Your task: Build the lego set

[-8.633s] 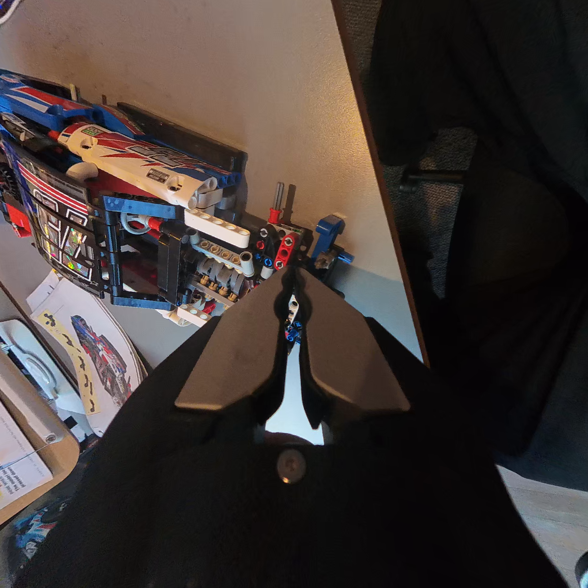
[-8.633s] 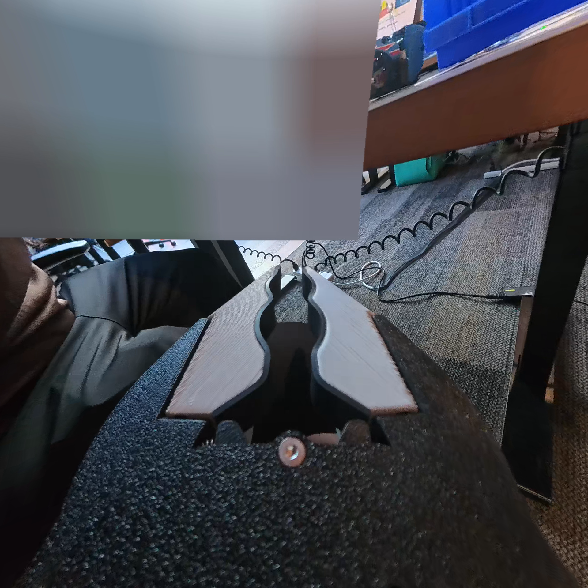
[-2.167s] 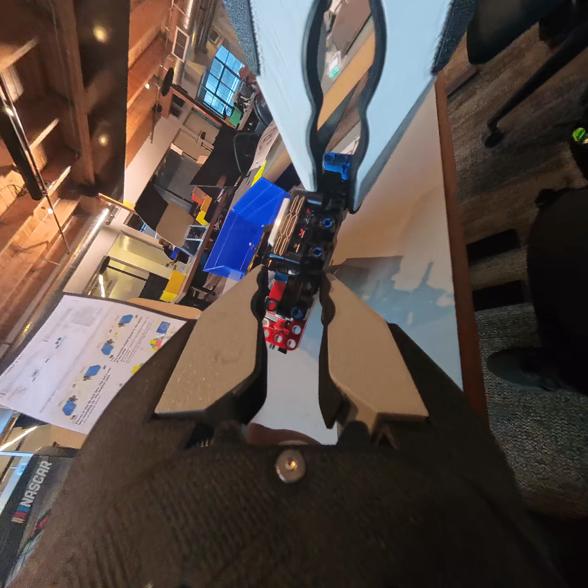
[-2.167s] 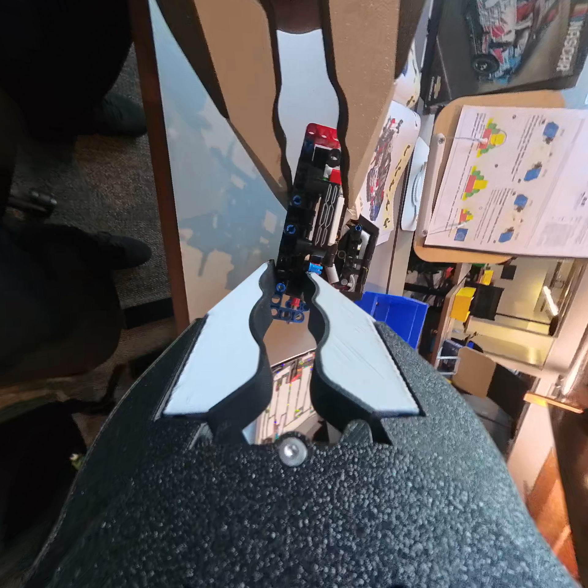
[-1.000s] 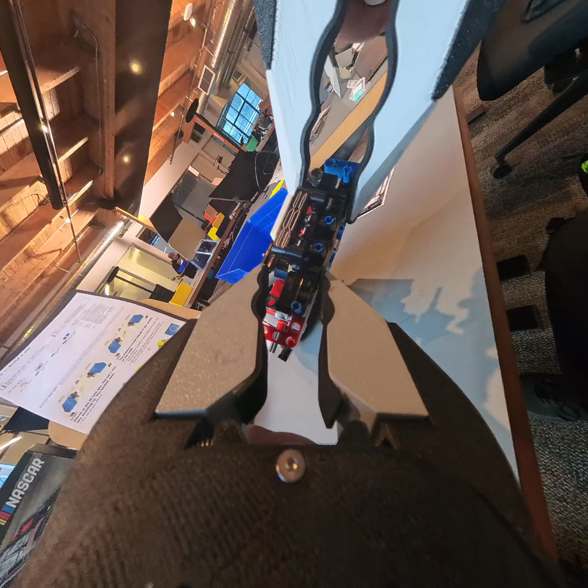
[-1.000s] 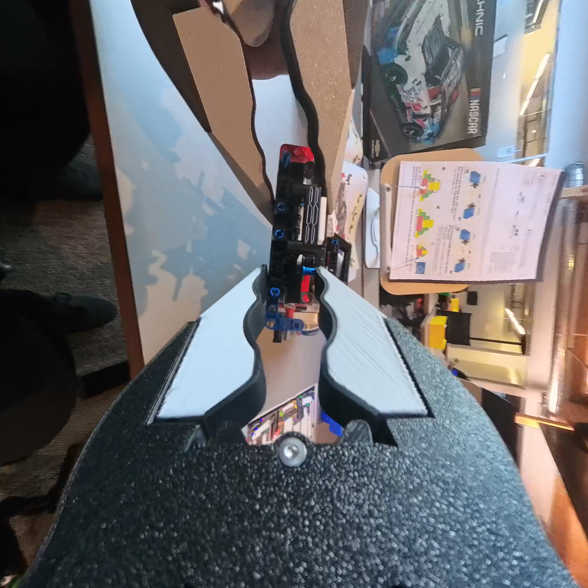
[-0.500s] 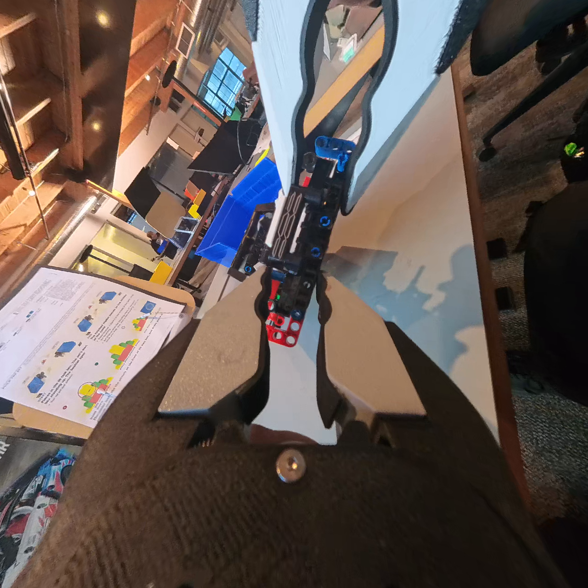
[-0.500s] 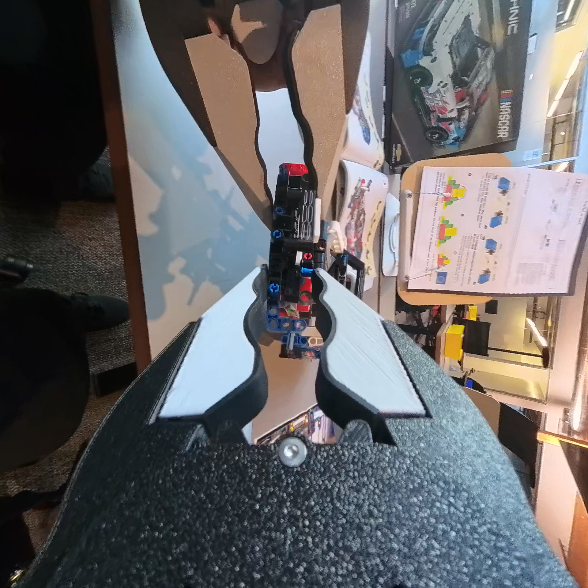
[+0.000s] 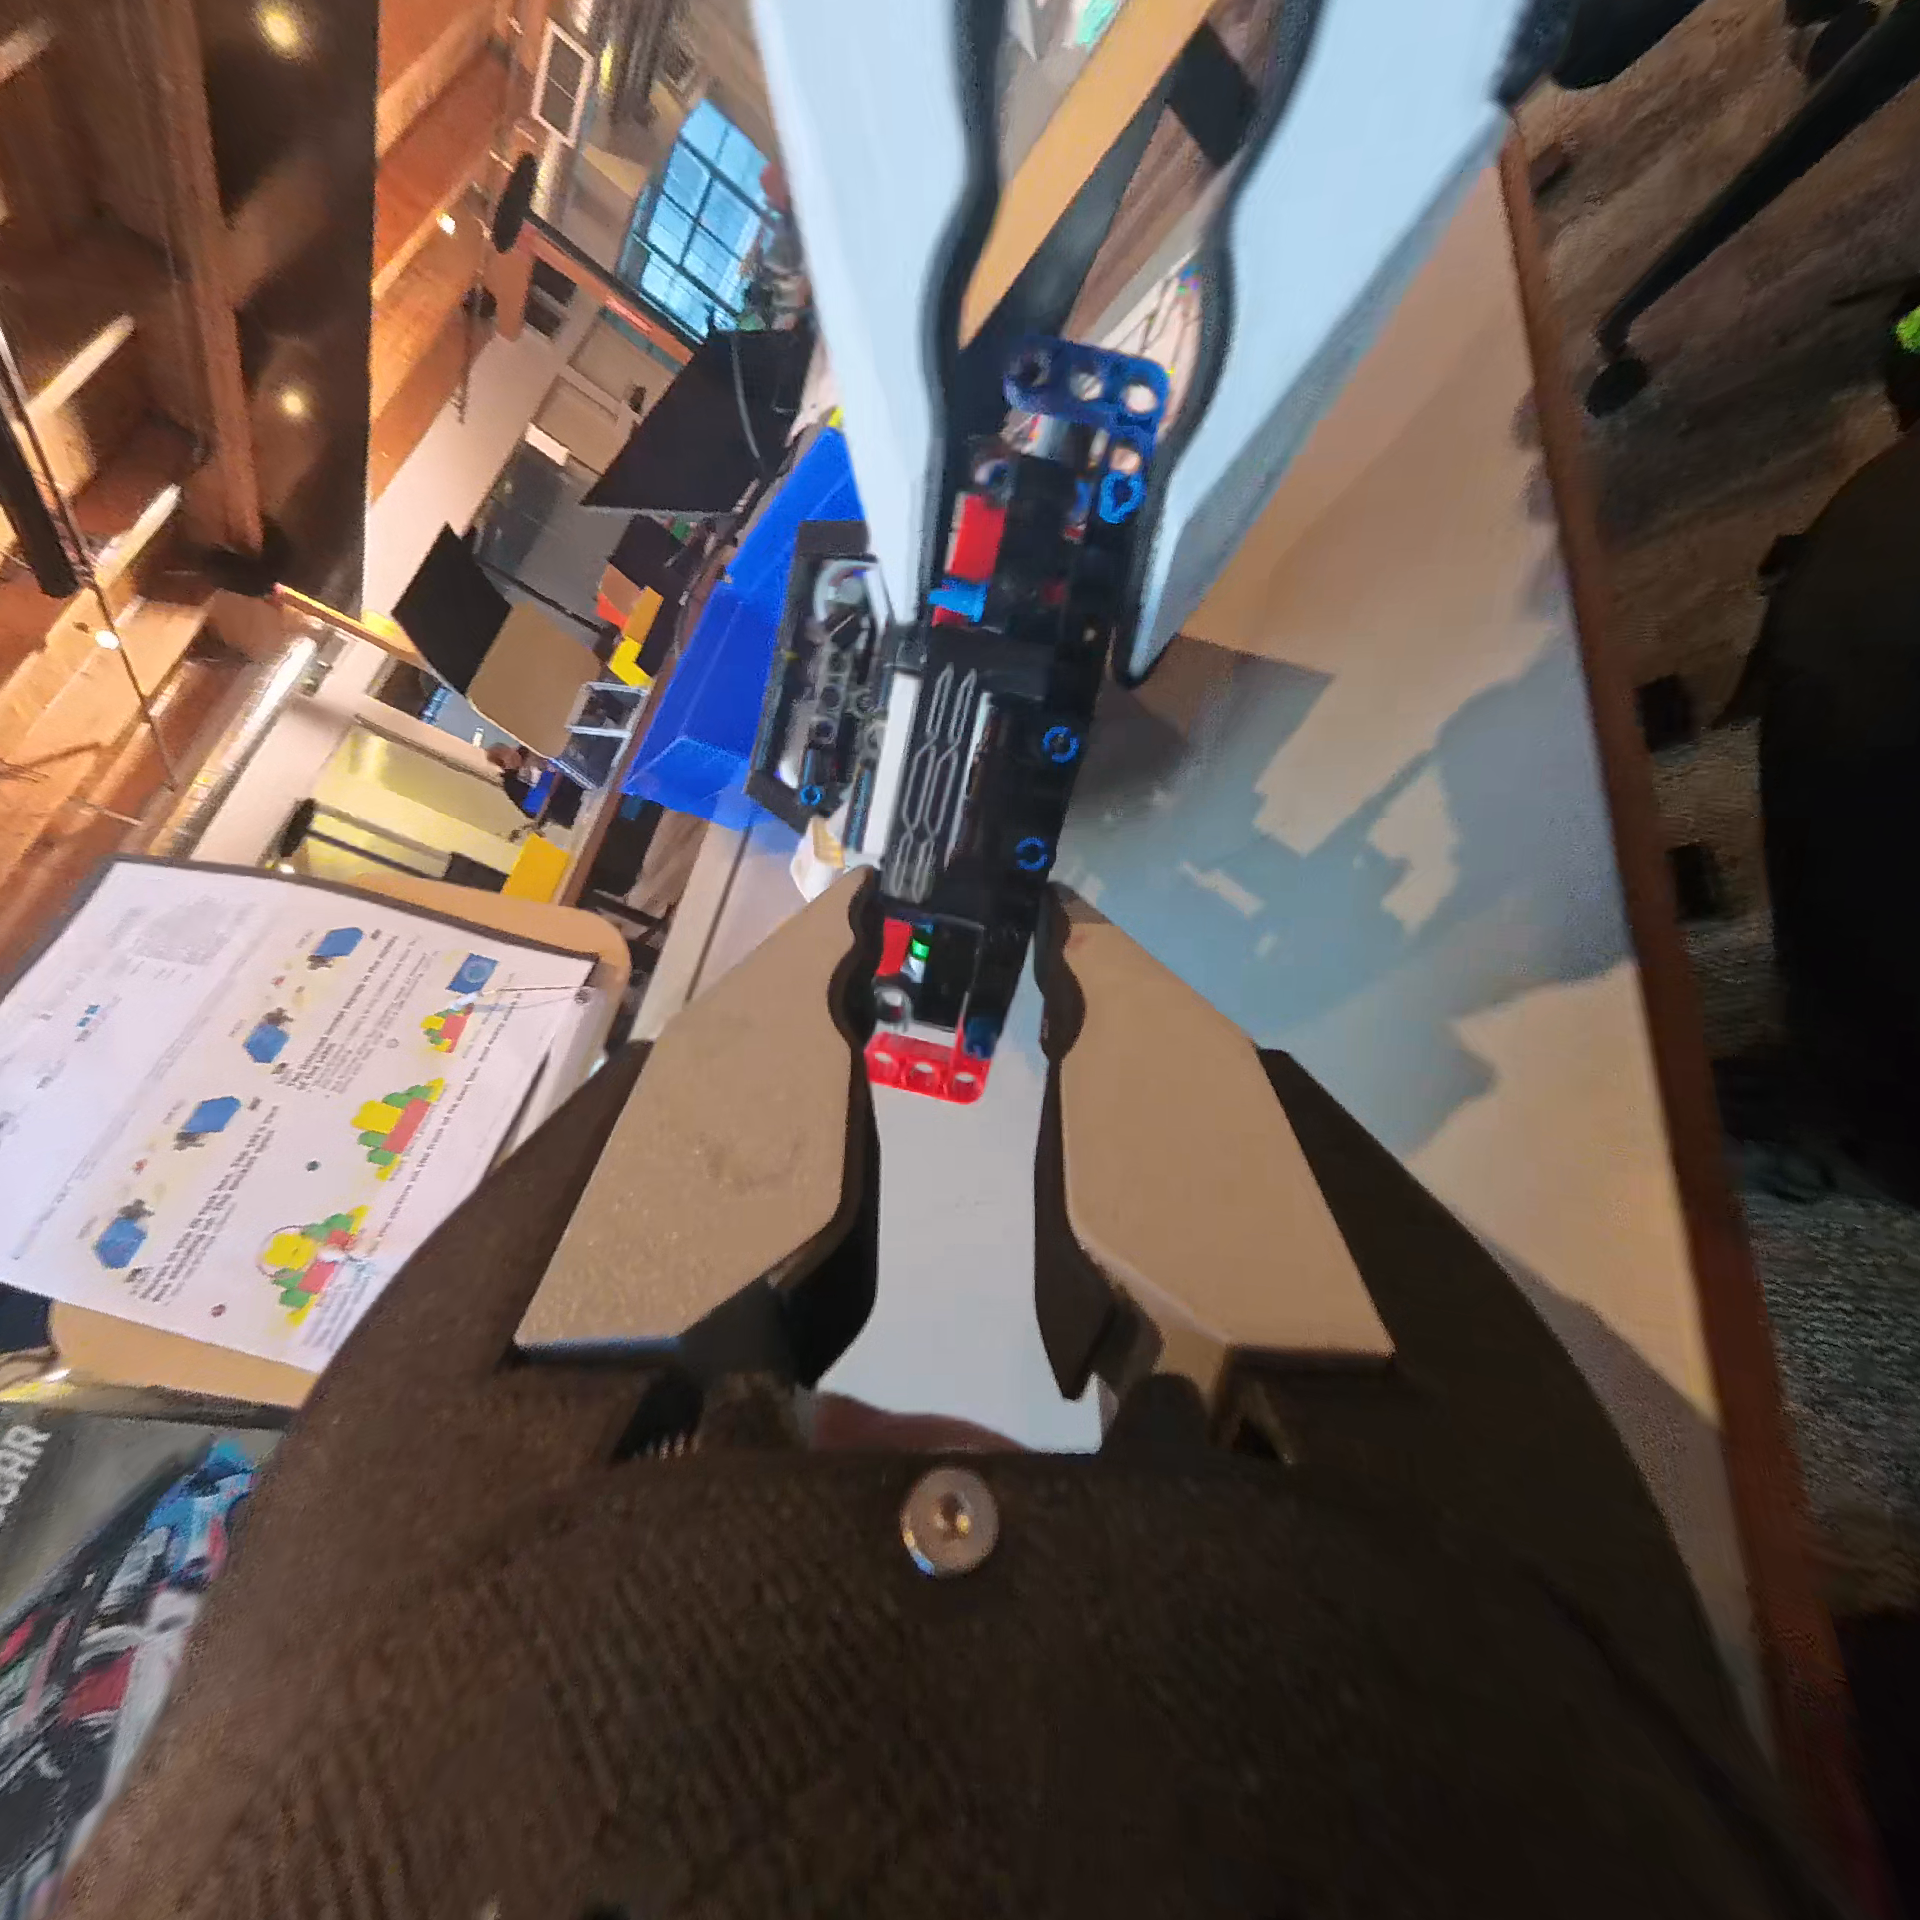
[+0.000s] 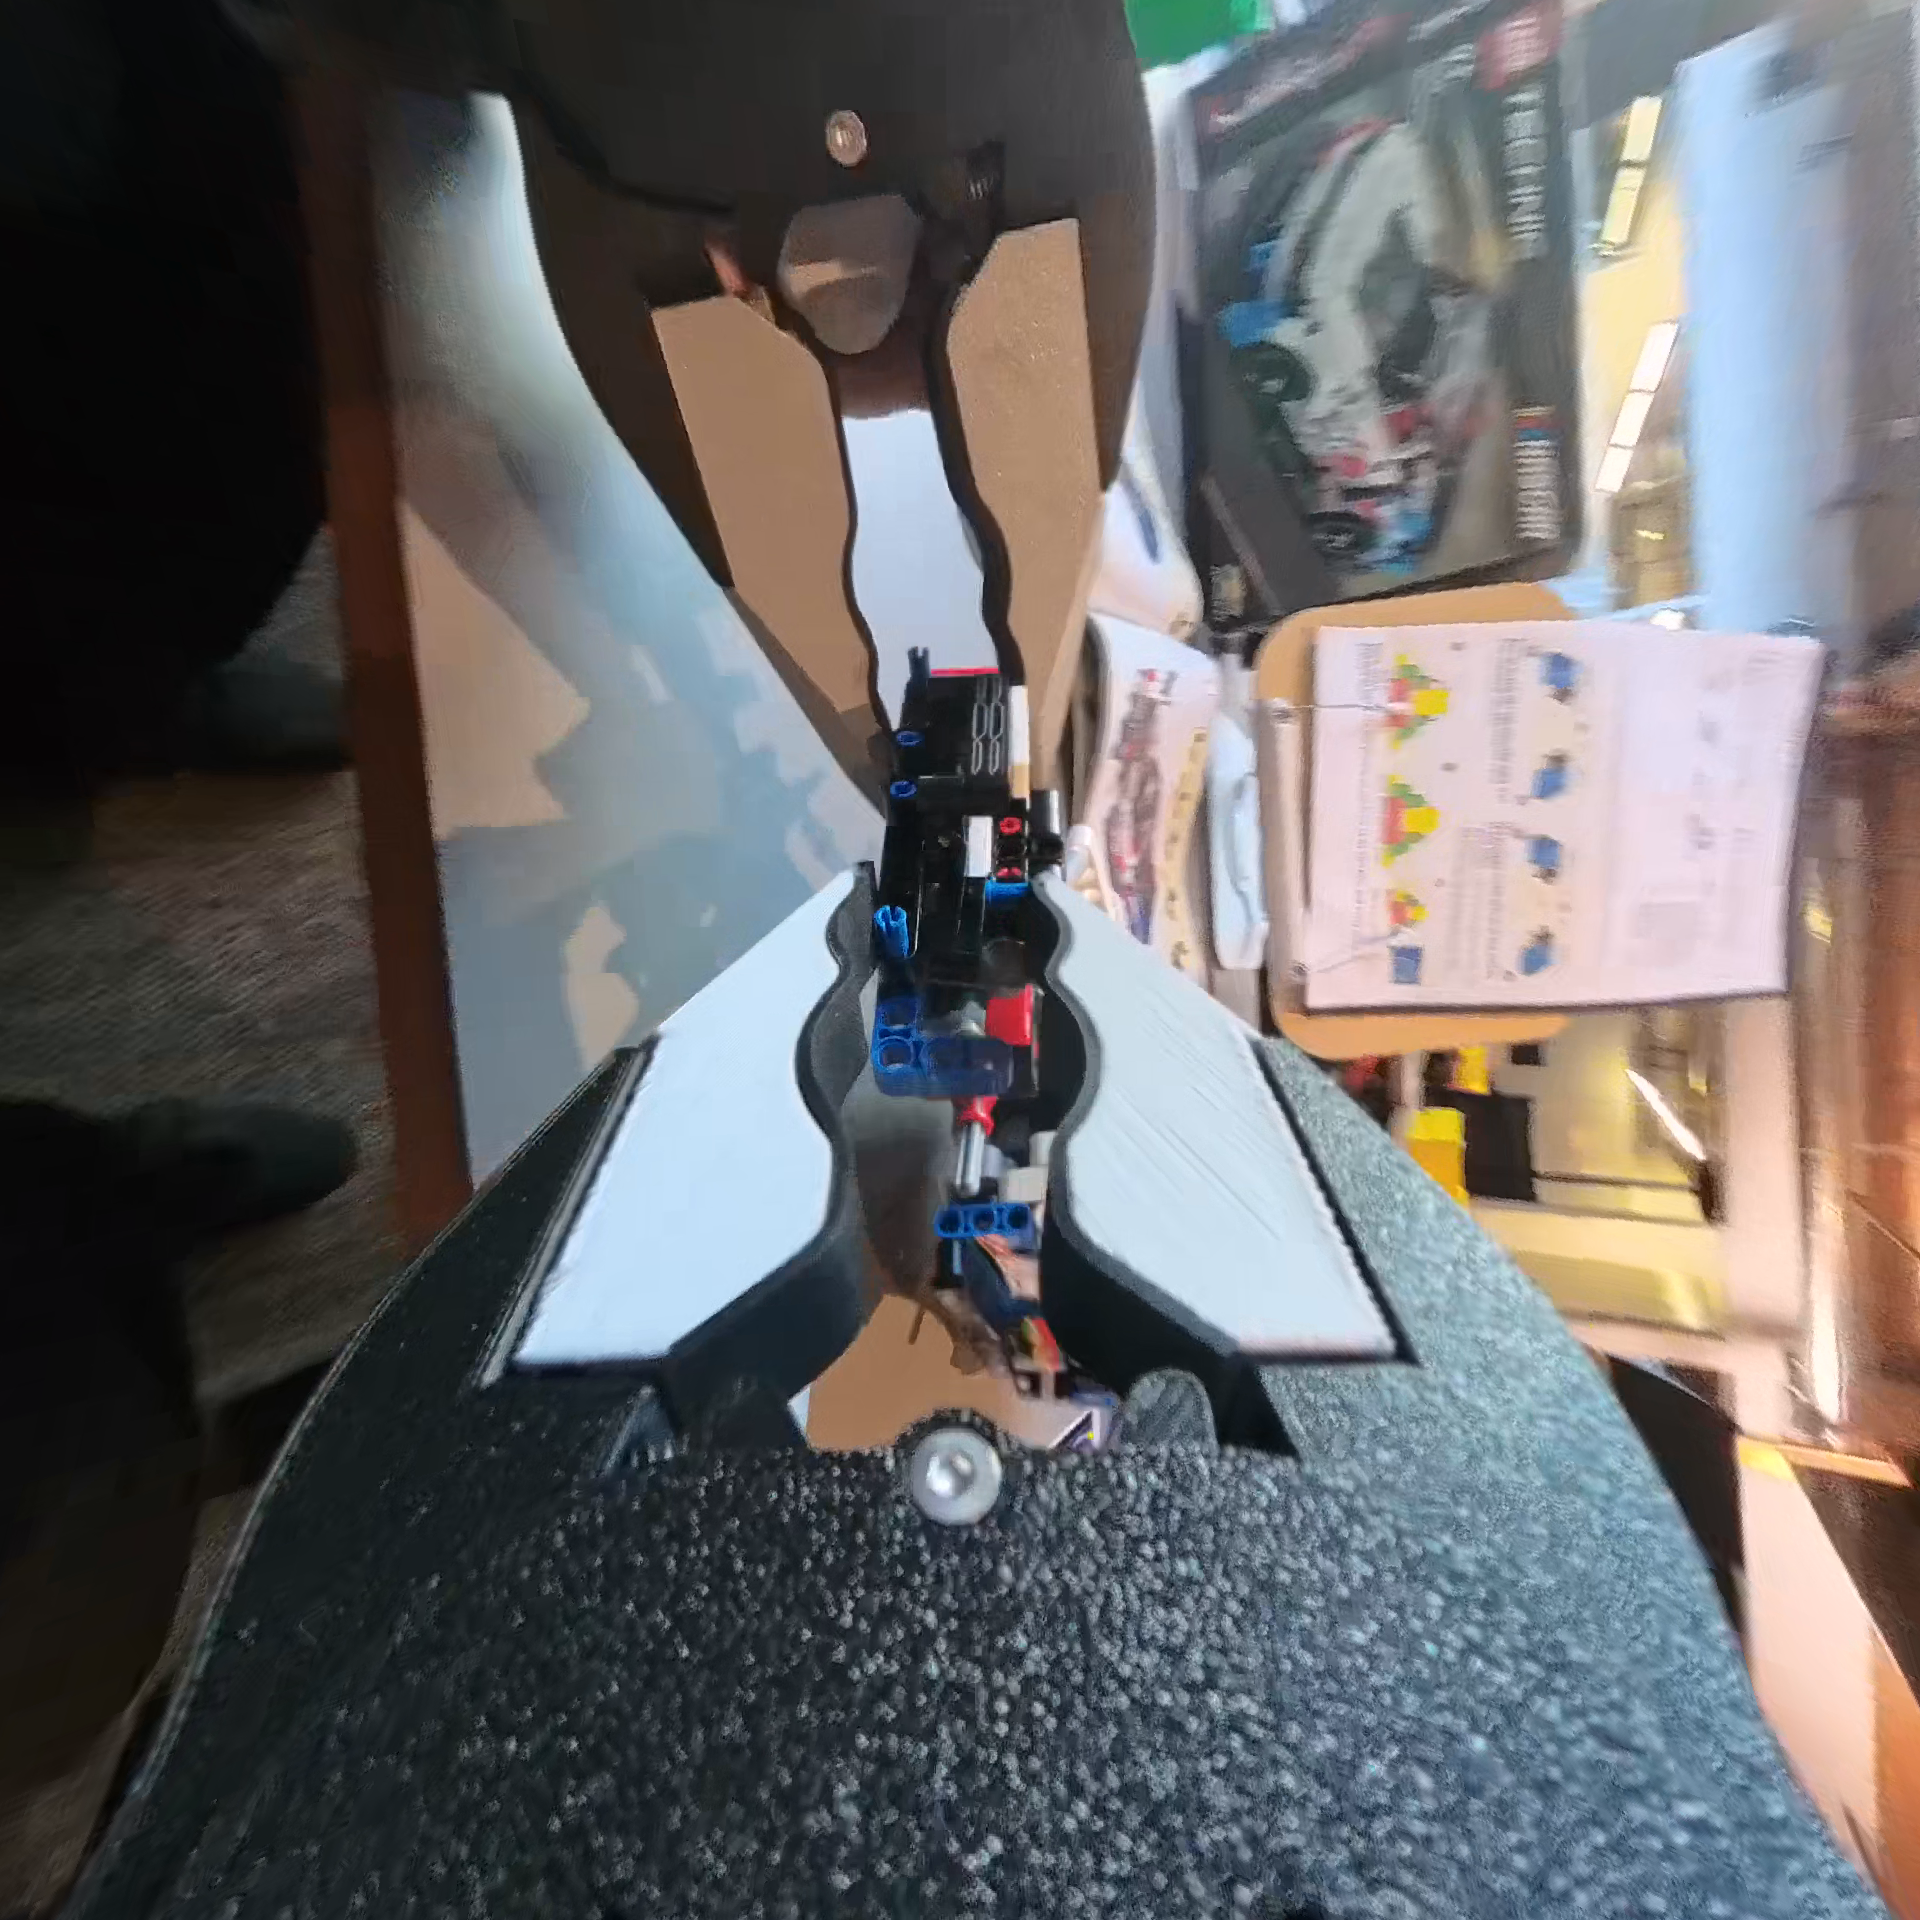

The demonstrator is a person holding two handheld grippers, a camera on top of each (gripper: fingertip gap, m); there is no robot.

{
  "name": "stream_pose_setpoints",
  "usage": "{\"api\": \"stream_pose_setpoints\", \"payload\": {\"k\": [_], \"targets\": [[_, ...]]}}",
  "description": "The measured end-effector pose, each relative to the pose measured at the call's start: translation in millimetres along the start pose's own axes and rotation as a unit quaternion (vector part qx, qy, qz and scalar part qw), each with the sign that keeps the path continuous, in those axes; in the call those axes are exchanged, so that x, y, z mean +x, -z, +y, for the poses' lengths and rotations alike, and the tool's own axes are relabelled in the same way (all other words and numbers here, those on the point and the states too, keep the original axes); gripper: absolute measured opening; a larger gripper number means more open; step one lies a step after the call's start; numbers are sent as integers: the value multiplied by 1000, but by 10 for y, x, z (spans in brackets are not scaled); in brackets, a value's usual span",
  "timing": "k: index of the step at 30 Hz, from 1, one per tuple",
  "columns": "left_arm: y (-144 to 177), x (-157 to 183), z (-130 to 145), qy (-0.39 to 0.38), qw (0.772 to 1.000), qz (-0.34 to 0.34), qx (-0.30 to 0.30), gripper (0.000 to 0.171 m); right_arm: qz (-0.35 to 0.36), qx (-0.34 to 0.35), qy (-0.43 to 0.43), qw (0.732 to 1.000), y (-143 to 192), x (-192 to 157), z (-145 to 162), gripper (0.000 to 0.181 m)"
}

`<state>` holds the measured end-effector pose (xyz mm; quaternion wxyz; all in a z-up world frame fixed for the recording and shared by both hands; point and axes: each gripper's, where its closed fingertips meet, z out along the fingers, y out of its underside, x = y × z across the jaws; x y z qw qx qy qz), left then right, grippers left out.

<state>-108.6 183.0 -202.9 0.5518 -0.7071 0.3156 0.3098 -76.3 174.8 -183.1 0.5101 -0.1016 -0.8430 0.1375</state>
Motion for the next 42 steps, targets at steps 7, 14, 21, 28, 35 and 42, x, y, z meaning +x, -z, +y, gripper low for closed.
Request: {"api": "stream_pose_setpoints", "payload": {"k": [7,14,21,28,35,42], "targets": [[-49,143,277,-108,994,-11,-22,25,80,-13,-42,996,-227,-335,131,35],[0,358,625,-20,992,95,-82,31,-4,38,-228,973,-86,-525,115,11],[181,303,769,37,987,116,-106,37,-93,-7,-375,923,-58,-387,540,0],[414,299,623,171,970,148,-90,54,-161,-2,-431,888,-383,-308,380,0],[501,301,539,248,956,129,-94,42,-121,41,-532,837,-313,-178,500,31],[380,189,445,274,946,111,-132,2,-137,20,-588,797,-235,-387,824,52]]}}
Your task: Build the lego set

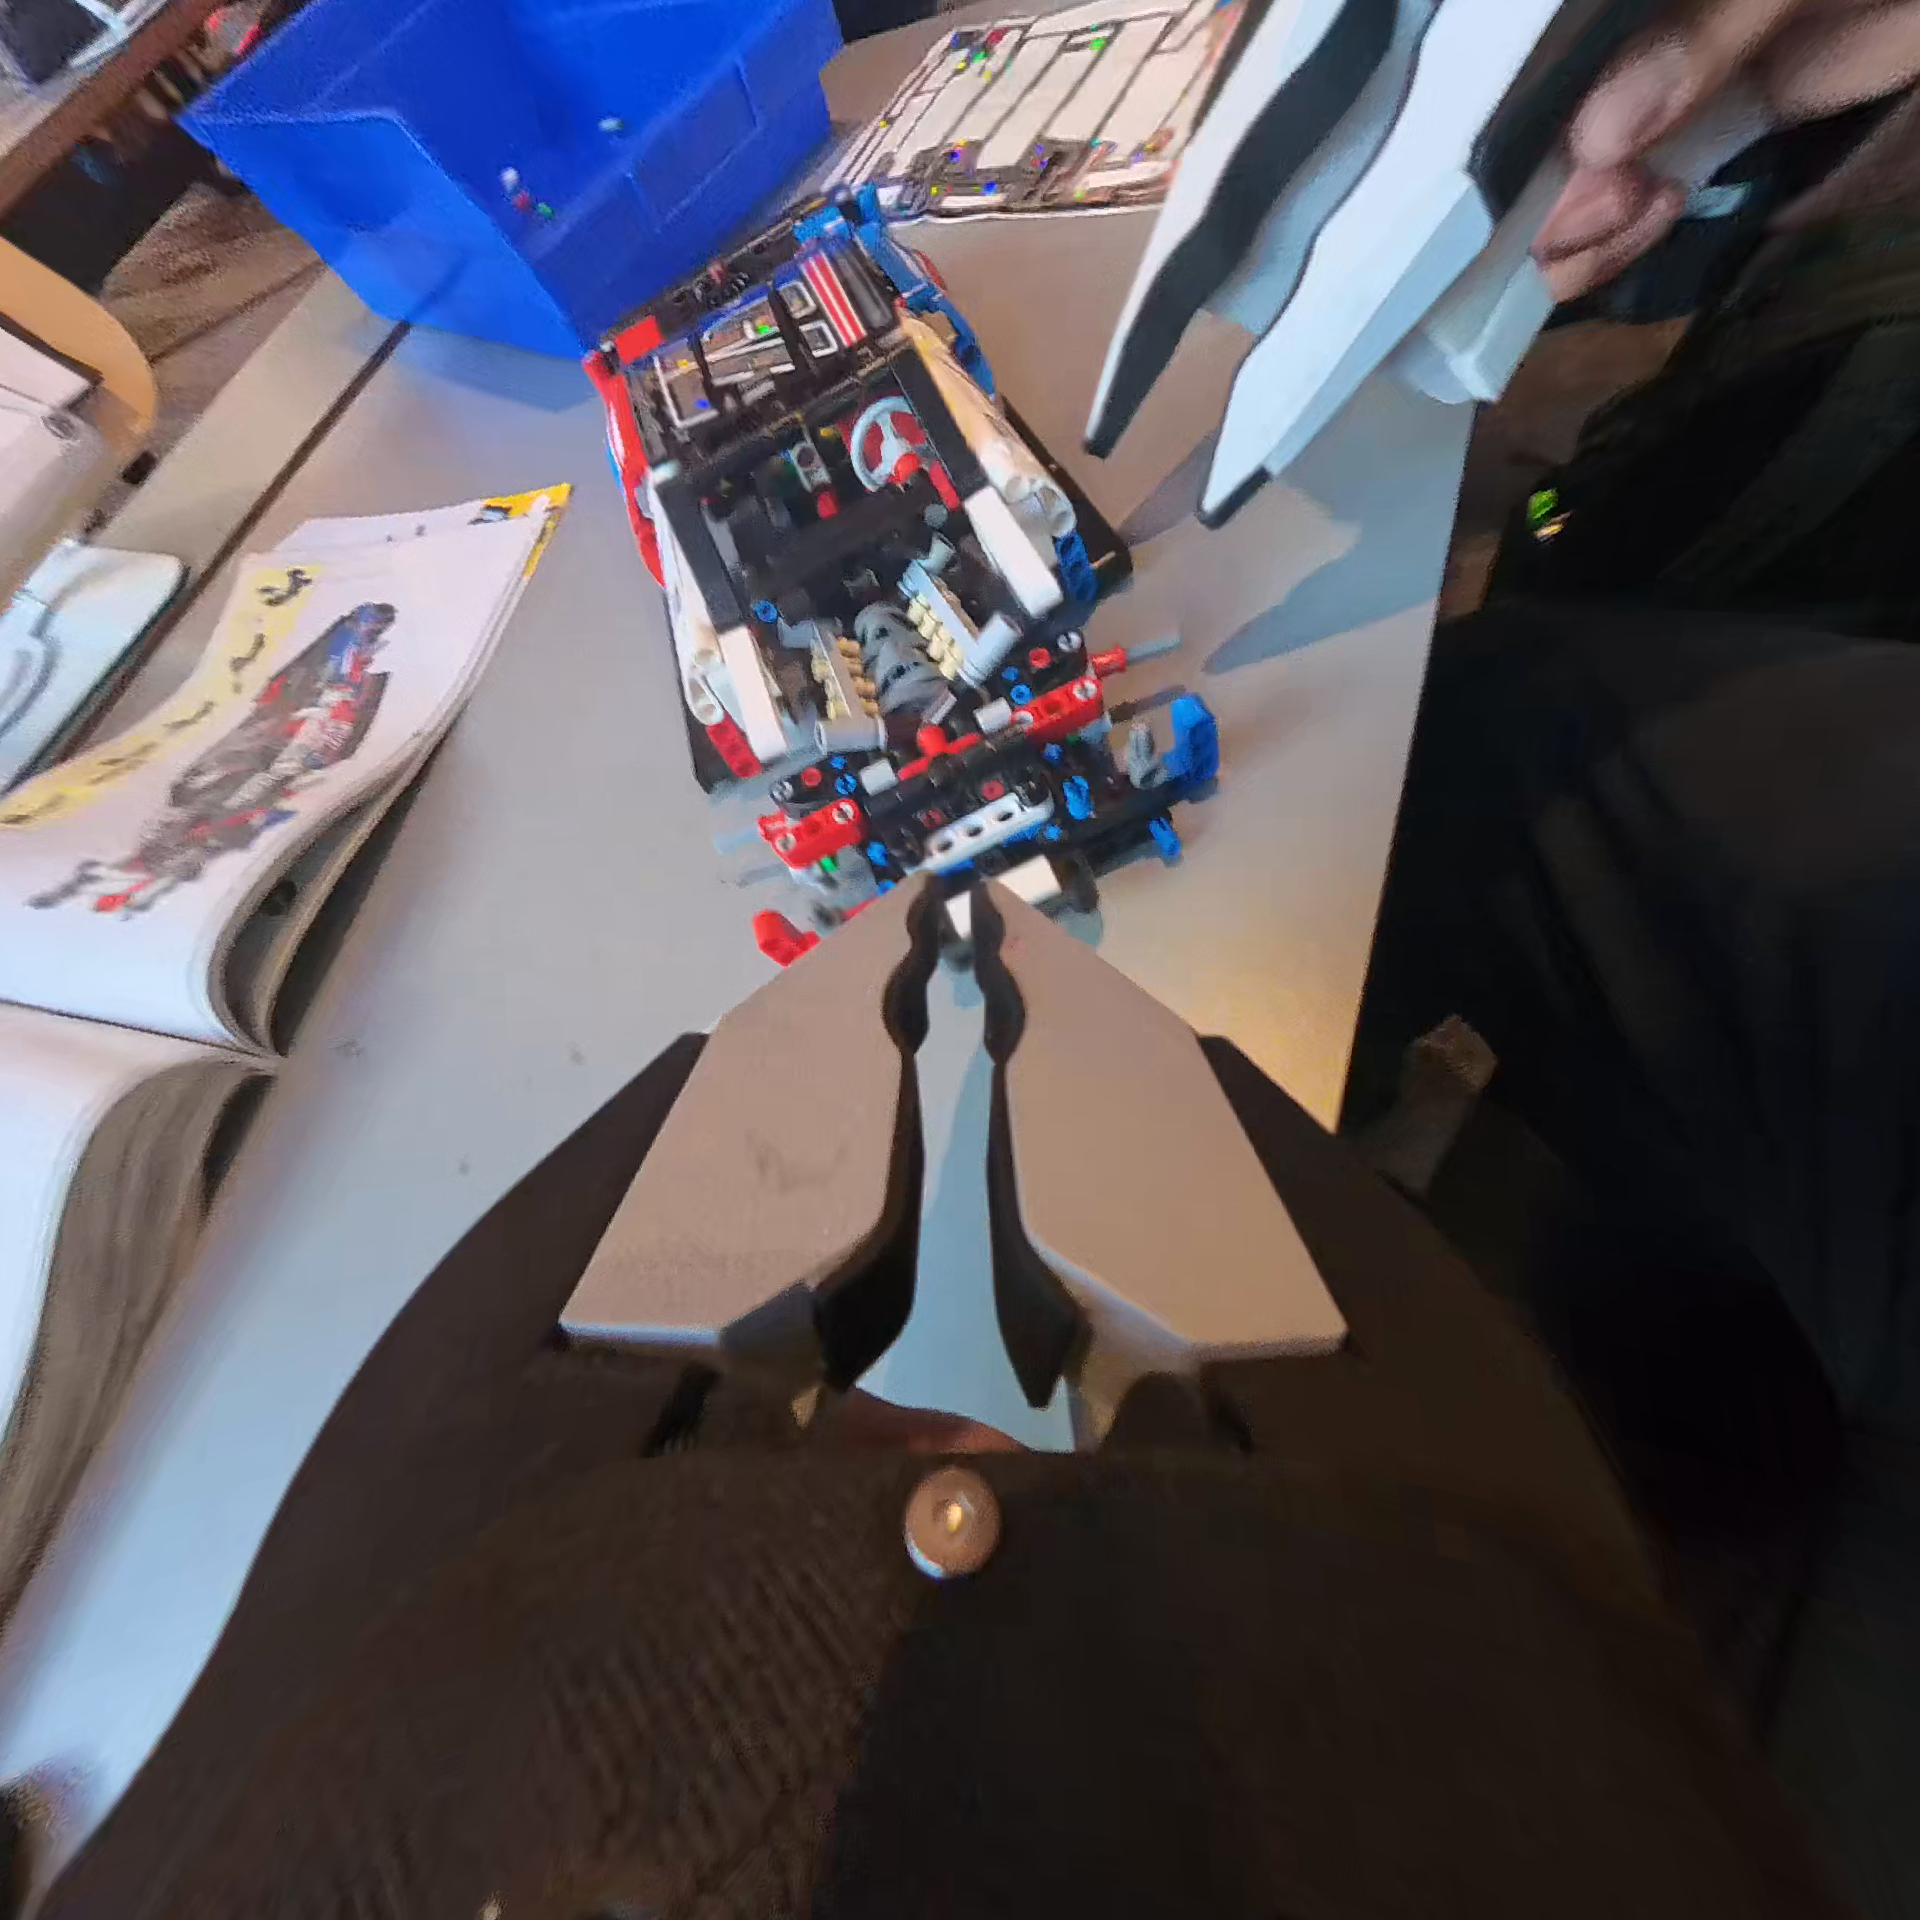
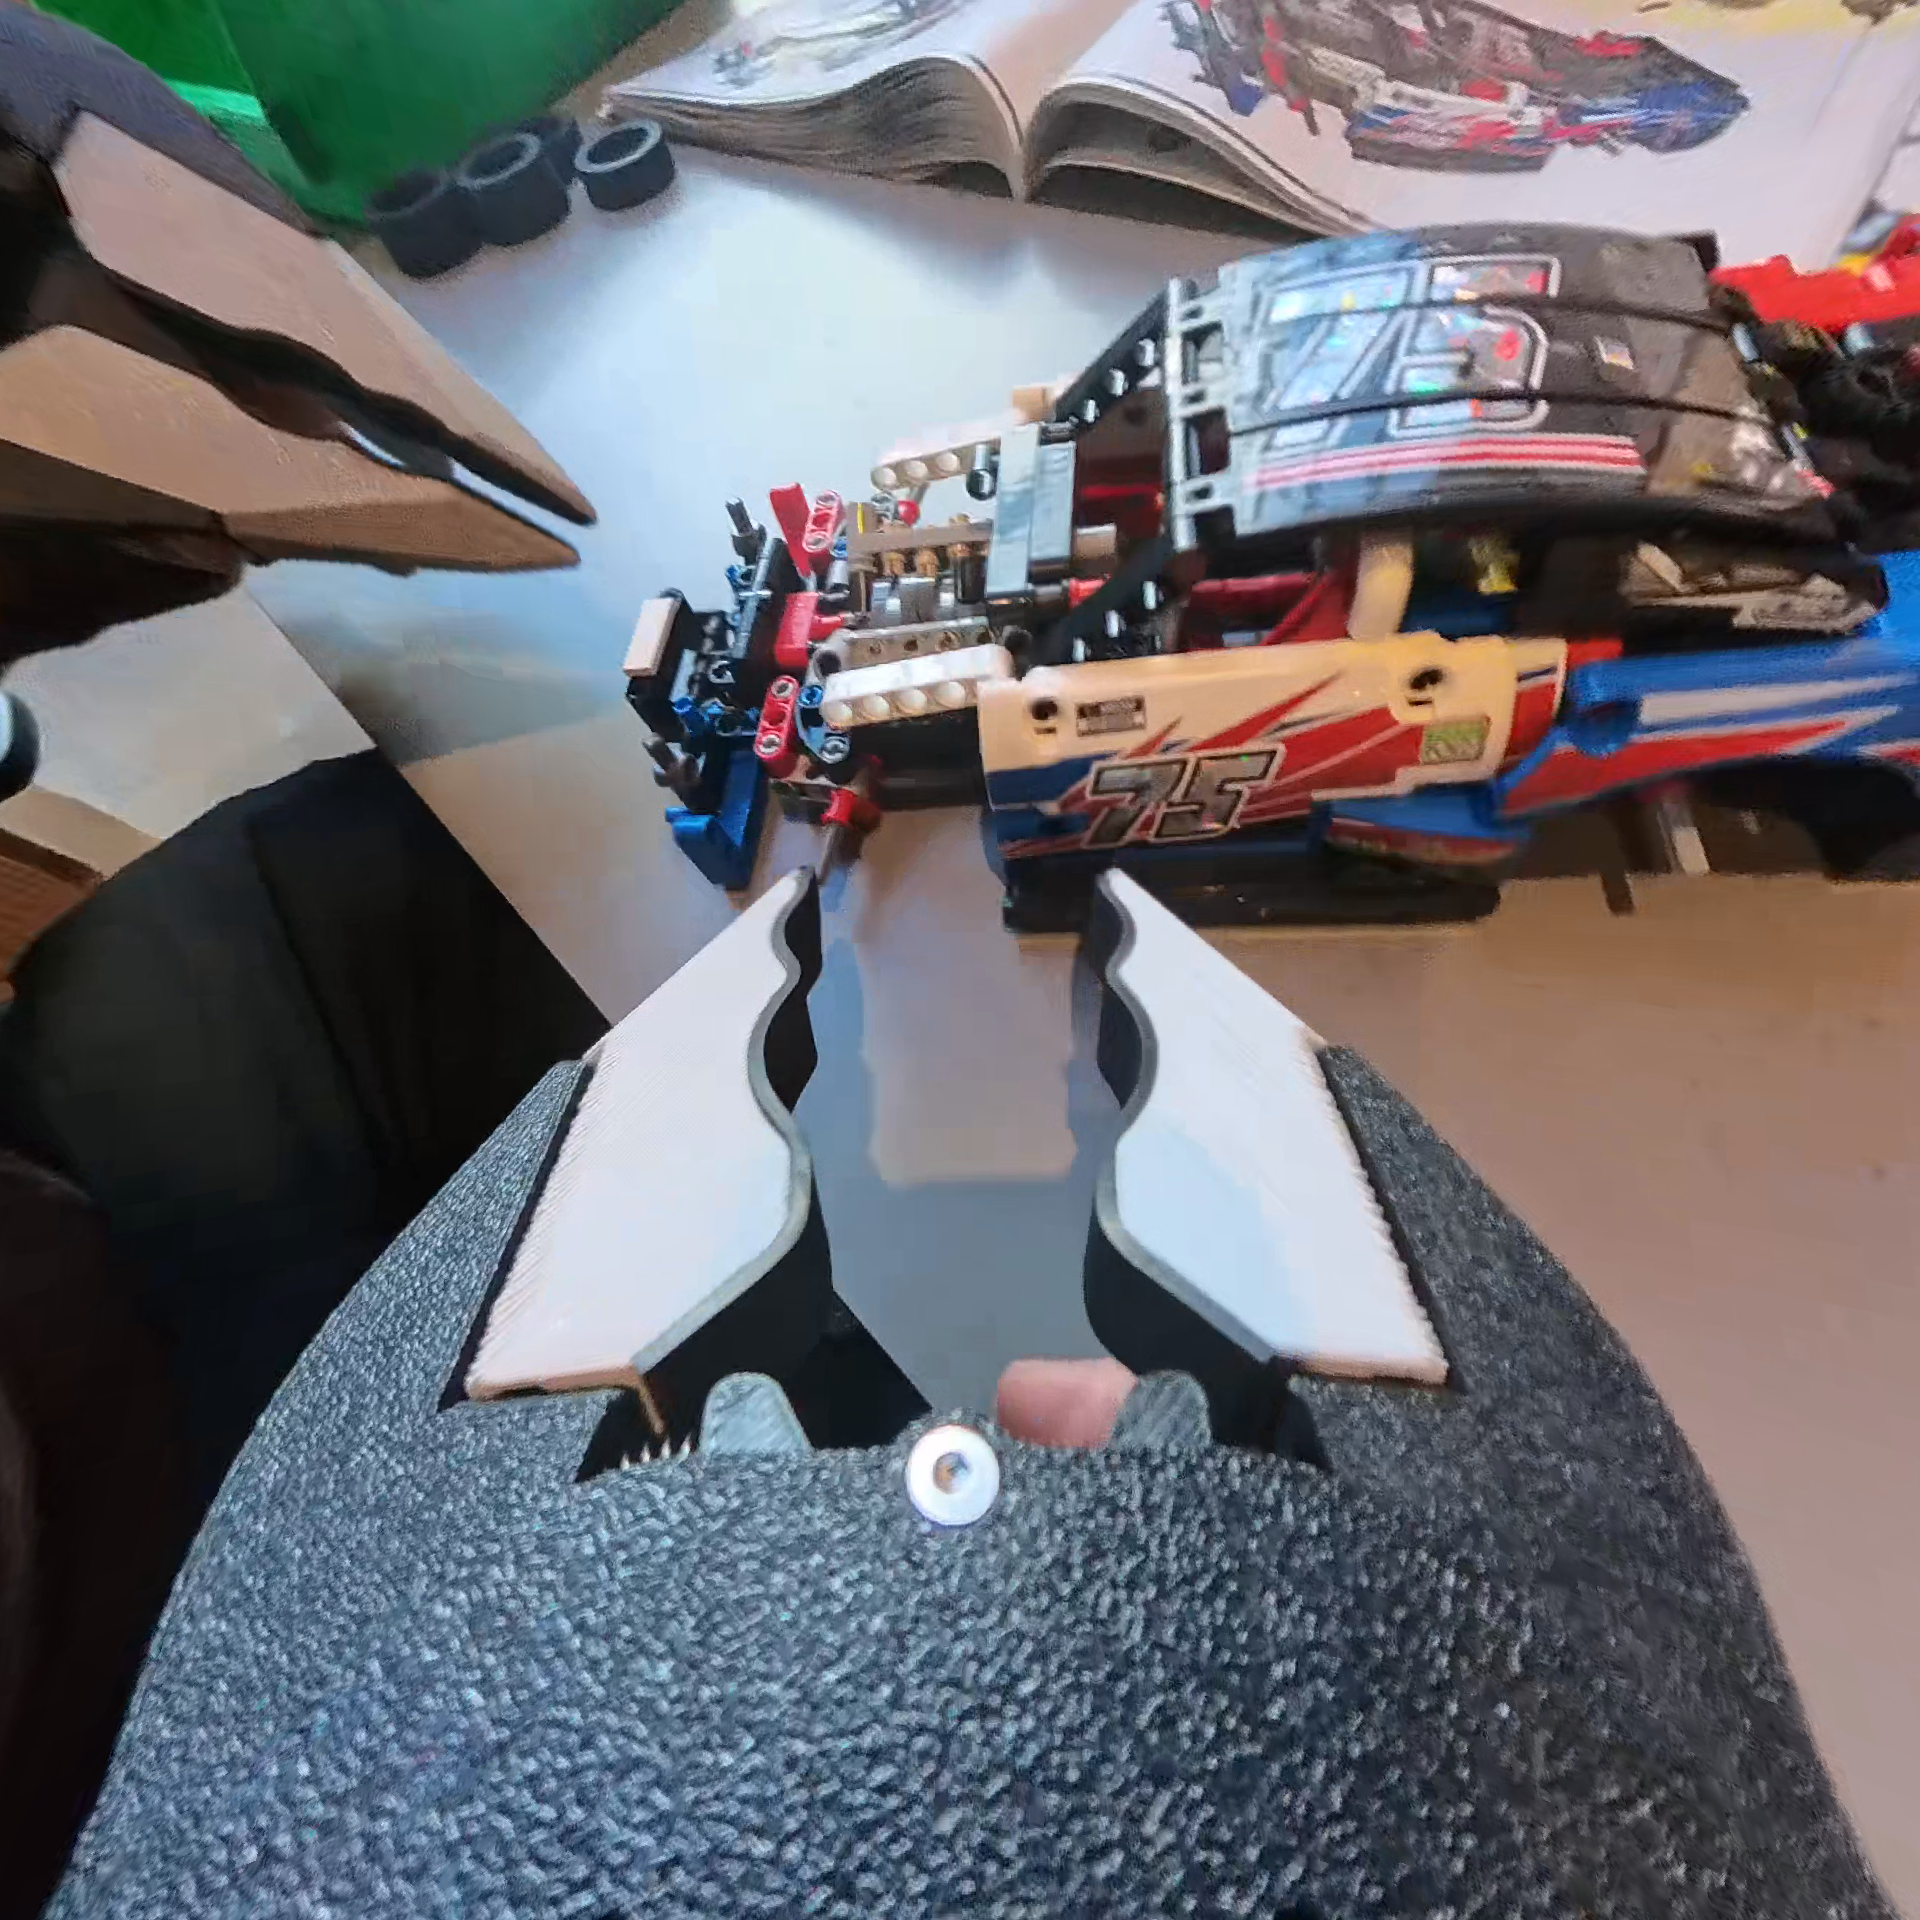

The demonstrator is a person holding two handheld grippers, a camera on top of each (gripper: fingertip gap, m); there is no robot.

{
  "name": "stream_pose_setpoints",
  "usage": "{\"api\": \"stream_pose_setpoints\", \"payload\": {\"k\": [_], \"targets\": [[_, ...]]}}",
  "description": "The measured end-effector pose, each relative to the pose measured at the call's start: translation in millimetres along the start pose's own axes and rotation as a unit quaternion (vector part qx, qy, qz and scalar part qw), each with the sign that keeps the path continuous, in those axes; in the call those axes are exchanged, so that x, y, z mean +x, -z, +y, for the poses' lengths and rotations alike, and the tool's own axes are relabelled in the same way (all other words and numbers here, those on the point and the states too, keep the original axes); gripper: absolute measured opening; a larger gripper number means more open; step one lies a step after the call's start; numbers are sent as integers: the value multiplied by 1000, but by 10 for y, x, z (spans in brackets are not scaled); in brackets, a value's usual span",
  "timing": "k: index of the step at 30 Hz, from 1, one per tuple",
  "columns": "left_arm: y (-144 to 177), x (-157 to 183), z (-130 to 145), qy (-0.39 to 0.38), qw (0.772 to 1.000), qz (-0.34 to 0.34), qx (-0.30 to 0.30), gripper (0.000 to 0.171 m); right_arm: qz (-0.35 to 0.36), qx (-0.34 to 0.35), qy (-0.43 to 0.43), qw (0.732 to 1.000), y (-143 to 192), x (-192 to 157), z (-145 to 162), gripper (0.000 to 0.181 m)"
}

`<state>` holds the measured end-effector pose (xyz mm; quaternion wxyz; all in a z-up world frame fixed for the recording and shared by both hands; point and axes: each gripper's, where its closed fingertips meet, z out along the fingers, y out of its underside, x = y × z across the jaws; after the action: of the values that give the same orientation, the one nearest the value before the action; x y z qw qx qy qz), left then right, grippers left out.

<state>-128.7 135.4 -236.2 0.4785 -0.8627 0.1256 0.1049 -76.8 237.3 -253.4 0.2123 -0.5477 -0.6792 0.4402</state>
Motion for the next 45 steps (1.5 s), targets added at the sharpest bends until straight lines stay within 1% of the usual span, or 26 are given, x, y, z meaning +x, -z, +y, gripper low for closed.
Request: {"api": "stream_pose_setpoints", "payload": {"k": [2,5,7,9,11,13,16,17,20,23,24,25,26,29,30,33,35,36,38,39,42,45], "targets": [[-56,-19,-109,-17,1000,-6,-18,5,14,13,-4,1000,-1,45,39,52],[-163,-36,-230,-30,999,-7,-38,13,35,20,14,999,-51,-6,109,48],[-222,-27,-237,-18,998,2,-54,22,55,21,43,997,-100,-73,134,45],[-252,53,-229,3,998,23,-59,25,73,22,79,994,-146,-145,123,43],[-273,101,-204,10,998,27,-61,30,96,29,111,989,-179,-175,55,40],[-277,198,-222,11,998,41,-48,29,106,33,129,985,-227,-198,-6,39],[-271,387,-247,-1,997,68,-29,25,126,8,157,979,-316,-166,17,39],[-276,426,-234,-12,997,71,-29,24,139,5,169,976,-320,-133,13,34],[-321,484,-147,-38,996,74,-43,23,150,-2,192,970,-295,-99,9,30],[-374,493,-59,-56,994,71,-63,22,143,-6,193,971,-272,-89,36,9],[-385,488,-47,-59,994,70,-64,22,146,-2,190,971,-254,-67,29,9],[-390,487,-43,-59,994,71,-61,22,150,7,184,972,-228,-45,8,2],[-392,484,-46,-56,994,73,-57,22,155,21,175,972,-192,-15,-30,0],[-397,468,-50,-43,995,78,-48,24,170,39,153,973,-84,112,-98,1],[-405,460,-36,-41,995,79,-51,25,165,38,143,975,-68,127,-87,8],[-416,452,-86,-48,995,78,-37,27,107,31,103,988,-89,29,-8,21],[-428,452,-149,-65,995,69,-29,28,69,42,88,993,-120,-75,-12,21],[-437,466,-178,-73,995,68,-27,28,62,42,88,993,-144,-101,-11,23],[-452,490,-220,-87,994,66,-27,28,63,33,101,992,-203,-120,-3,35],[-455,498,-237,-93,993,64,-26,28,69,27,111,991,-228,-120,-4,37],[-462,512,-276,-104,992,66,-22,28,95,21,139,986,-259,-97,-42,38],[-518,496,-206,-112,990,69,-44,28,106,17,152,982,-281,-83,-60,40]]}}
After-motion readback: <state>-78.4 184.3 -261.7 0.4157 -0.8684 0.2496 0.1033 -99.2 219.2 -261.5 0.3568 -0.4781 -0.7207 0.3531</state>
